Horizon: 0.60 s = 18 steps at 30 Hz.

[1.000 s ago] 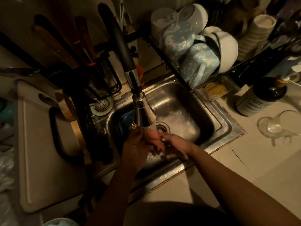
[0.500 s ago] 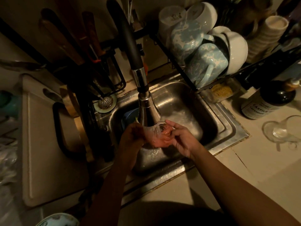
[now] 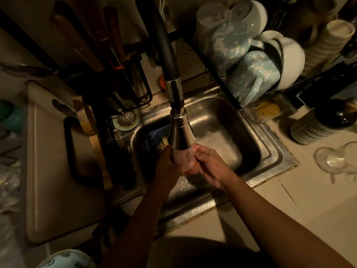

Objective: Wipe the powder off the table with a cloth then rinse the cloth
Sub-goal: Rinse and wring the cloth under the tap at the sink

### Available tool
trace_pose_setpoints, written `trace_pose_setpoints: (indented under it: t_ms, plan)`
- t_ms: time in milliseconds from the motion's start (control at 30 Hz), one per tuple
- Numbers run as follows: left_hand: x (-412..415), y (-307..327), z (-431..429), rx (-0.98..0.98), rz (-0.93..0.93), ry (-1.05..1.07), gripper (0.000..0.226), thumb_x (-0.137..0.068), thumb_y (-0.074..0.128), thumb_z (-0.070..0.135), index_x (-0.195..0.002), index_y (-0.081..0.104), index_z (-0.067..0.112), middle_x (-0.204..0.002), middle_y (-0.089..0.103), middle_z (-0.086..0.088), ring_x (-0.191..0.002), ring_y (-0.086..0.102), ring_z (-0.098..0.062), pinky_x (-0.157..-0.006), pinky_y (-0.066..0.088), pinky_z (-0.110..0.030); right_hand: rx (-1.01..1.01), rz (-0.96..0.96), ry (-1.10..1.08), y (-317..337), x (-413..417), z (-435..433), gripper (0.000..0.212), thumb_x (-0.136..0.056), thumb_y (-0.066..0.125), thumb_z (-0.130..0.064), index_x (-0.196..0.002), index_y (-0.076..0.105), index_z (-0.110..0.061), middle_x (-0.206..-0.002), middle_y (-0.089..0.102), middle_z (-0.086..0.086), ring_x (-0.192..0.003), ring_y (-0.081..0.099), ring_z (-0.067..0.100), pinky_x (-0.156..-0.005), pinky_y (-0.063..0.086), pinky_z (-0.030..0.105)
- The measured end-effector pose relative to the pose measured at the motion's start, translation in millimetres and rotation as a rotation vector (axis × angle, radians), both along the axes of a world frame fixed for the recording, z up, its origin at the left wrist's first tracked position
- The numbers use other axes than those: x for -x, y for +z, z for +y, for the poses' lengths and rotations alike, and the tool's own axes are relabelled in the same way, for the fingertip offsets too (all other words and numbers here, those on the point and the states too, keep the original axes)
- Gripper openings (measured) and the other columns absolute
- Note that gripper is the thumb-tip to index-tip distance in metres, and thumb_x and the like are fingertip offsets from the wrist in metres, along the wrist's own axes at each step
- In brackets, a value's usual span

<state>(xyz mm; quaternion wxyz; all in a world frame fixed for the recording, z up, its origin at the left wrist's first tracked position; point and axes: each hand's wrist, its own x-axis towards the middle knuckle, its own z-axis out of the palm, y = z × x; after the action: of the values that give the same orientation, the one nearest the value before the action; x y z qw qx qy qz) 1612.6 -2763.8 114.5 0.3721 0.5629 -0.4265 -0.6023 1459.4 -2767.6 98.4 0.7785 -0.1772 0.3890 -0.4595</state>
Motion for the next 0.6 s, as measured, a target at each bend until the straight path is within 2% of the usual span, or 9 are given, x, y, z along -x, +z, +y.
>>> trace_pose_setpoints:
  t_ms: [100,167,233,333,400,467,500,533,600]
  plan:
    - [6.0,-4.6,-0.2,0.03,-0.045,-0.001,0.065,-0.057,0.086,0.019,-0.116,0.061,0.013,-0.104,0.071,-0.012,-0.095,0.071,-0.029,-0.074,0.06,-0.045,0.009,-0.034,0.034,4.8,-5.7,1.2,0.031,-0.101,0.043,-0.004,-0.092,0.073,-0.01,-0.079,0.064,0.011,-0.056,0.048,0.013,-0.049,0.04,0.022]
    - [5.1,-9.2,0.0,0.058,-0.121,-0.001,0.066,-0.056,0.084,0.029,-0.117,0.062,0.016,-0.106,0.071,-0.008,-0.099,0.07,-0.028,-0.08,0.059,-0.047,0.042,-0.037,0.058,5.0,-8.0,0.2,0.033,-0.096,0.045,0.0,-0.091,0.076,-0.012,-0.074,0.058,0.014,-0.054,0.043,0.015,-0.046,0.033,0.023]
    - [4.3,-13.8,-1.3,0.086,-0.191,-0.01,0.062,-0.064,0.08,0.026,-0.123,0.061,0.016,-0.112,0.071,-0.006,-0.105,0.068,-0.025,-0.088,0.057,-0.05,0.029,-0.02,0.032,-0.9,-7.5,-1.6,0.029,-0.093,0.044,0.006,-0.093,0.072,-0.003,-0.074,0.047,0.016,-0.055,0.037,0.017,-0.049,0.026,0.029]
    - [6.0,-12.2,-3.2,0.136,-0.273,-0.03,0.056,-0.074,0.067,0.011,-0.129,0.059,0.01,-0.12,0.067,-0.006,-0.112,0.064,-0.018,-0.097,0.054,-0.039,-0.027,-0.014,-0.025,-6.6,-9.6,-2.8,0.019,-0.086,0.045,0.01,-0.102,0.052,0.019,-0.082,0.042,0.022,-0.062,0.04,0.024,-0.056,0.028,0.034]
    - [8.0,-11.9,-3.3,0.149,-0.311,-0.061,0.049,-0.082,0.061,0.008,-0.131,0.056,0.008,-0.124,0.064,-0.008,-0.115,0.062,-0.018,-0.101,0.051,-0.035,-0.014,-0.024,-0.049,-8.9,-12.1,-1.9,0.018,-0.084,0.047,0.009,-0.098,0.047,0.019,-0.081,0.042,0.021,-0.062,0.041,0.023,-0.056,0.03,0.032]
    - [8.2,-15.9,-3.5,0.072,-0.3,-0.082,0.035,-0.087,0.058,0.016,-0.122,0.059,0.016,-0.119,0.064,-0.014,-0.11,0.064,-0.025,-0.097,0.053,-0.043,0.001,-0.005,-0.066,-2.7,-12.5,-0.9,0.006,-0.088,0.045,0.004,-0.09,0.05,0.006,-0.071,0.042,0.015,-0.055,0.041,0.019,-0.052,0.032,0.029]
    - [8.7,-14.5,-3.2,0.032,-0.261,-0.092,0.028,-0.089,0.058,0.015,-0.117,0.06,0.019,-0.114,0.064,-0.015,-0.104,0.065,-0.026,-0.091,0.055,-0.043,-0.007,-0.002,-0.062,-0.6,-11.4,-0.6,0.009,-0.091,0.042,0.002,-0.085,0.049,0.001,-0.066,0.04,0.012,-0.052,0.037,0.017,-0.05,0.028,0.027]
    - [7.5,-11.8,-1.7,0.001,-0.23,-0.115,0.025,-0.091,0.058,0.012,-0.115,0.059,0.019,-0.111,0.065,-0.014,-0.099,0.067,-0.021,-0.083,0.057,-0.036,-0.014,0.023,-0.057,-0.9,-9.4,-0.7,0.017,-0.094,0.038,0.001,-0.081,0.05,-0.001,-0.064,0.04,0.01,-0.052,0.036,0.016,-0.048,0.027,0.027]
    - [7.3,-6.9,-0.4,-0.011,-0.126,-0.183,0.03,-0.093,0.06,0.006,-0.123,0.056,0.013,-0.112,0.066,-0.011,-0.094,0.068,-0.008,-0.075,0.054,-0.022,0.007,0.058,-0.066,2.5,-4.8,-0.8,0.032,-0.102,0.032,-0.003,-0.081,0.056,-0.002,-0.065,0.051,0.012,-0.054,0.044,0.02,-0.048,0.038,0.028]
